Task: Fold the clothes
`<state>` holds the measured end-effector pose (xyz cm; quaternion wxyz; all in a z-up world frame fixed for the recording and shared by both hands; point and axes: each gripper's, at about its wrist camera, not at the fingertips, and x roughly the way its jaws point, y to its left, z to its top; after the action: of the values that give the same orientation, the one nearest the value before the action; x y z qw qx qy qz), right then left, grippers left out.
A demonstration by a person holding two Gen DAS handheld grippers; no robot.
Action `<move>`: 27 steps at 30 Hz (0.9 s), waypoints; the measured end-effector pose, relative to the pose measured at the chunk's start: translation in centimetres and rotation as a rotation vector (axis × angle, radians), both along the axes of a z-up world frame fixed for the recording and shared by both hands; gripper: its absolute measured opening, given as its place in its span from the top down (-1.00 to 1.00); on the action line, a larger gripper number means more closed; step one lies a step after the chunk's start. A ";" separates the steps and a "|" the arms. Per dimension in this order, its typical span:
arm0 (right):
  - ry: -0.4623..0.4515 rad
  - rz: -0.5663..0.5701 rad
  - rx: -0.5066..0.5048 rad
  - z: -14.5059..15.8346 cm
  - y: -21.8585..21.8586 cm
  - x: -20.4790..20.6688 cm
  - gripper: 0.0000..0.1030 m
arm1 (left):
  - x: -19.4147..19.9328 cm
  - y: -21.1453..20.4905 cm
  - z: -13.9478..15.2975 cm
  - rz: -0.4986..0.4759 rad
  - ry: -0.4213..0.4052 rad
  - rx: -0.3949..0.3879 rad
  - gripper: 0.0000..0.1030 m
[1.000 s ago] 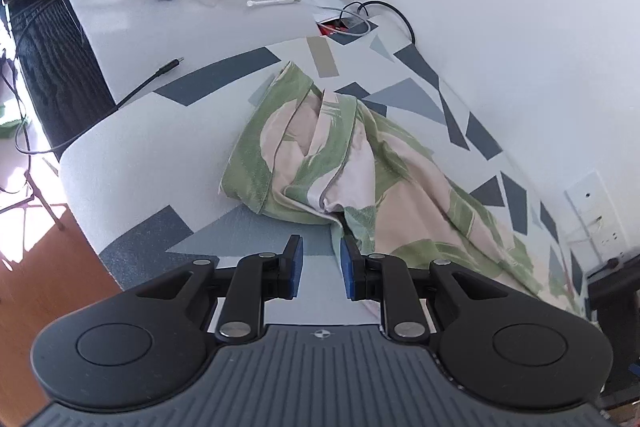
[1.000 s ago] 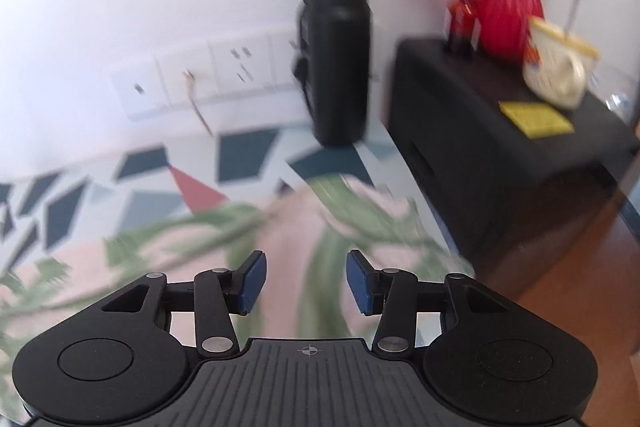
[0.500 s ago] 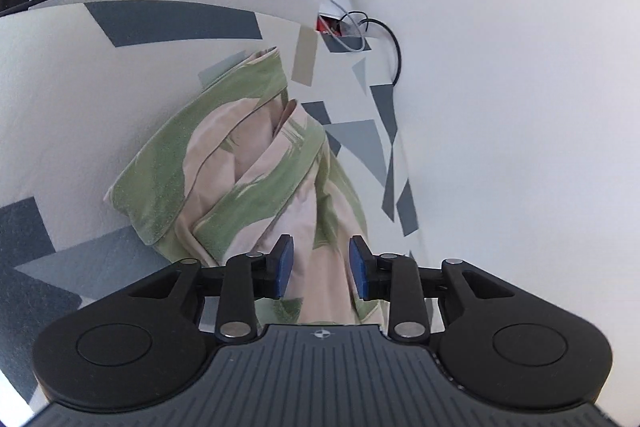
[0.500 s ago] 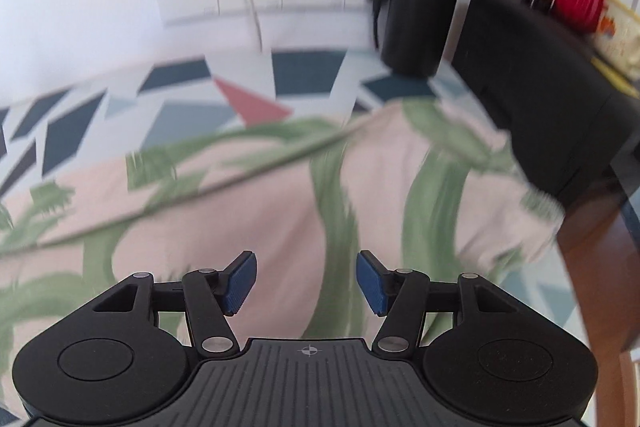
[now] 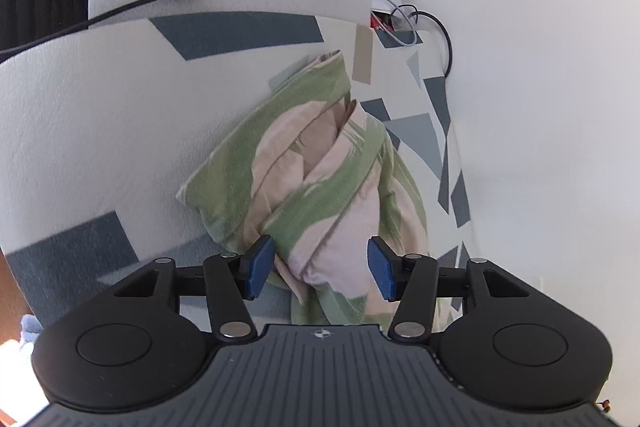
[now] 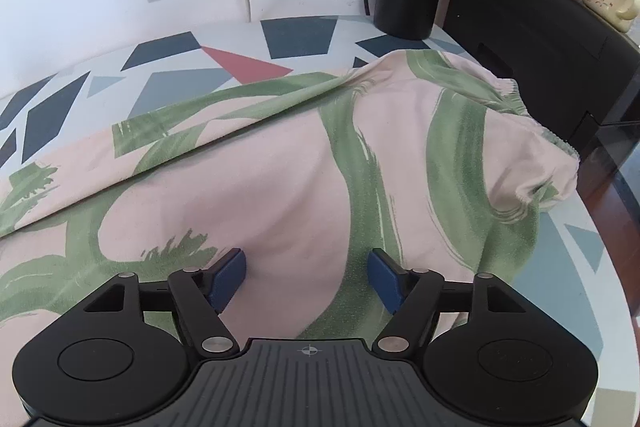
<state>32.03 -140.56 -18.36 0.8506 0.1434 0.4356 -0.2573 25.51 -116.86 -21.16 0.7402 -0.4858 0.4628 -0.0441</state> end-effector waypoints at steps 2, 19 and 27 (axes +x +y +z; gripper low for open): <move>-0.009 -0.002 -0.004 -0.1 0.1 0.0 -0.35 | -0.3 -0.6 -0.1 -0.006 0.010 -0.041 -0.01; -0.020 0.021 -0.005 -0.4 0.0 0.3 -0.51 | 0.6 -3.6 1.3 -0.102 -0.086 -0.064 -0.01; -0.022 0.026 -0.007 -0.6 0.1 0.5 -0.64 | 0.2 -1.7 -1.2 0.182 -0.089 -0.132 -0.01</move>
<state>32.54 -140.49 -18.92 0.8591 0.1374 0.4273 -0.2460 25.71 -118.60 -22.33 0.7275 -0.5709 0.3795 -0.0288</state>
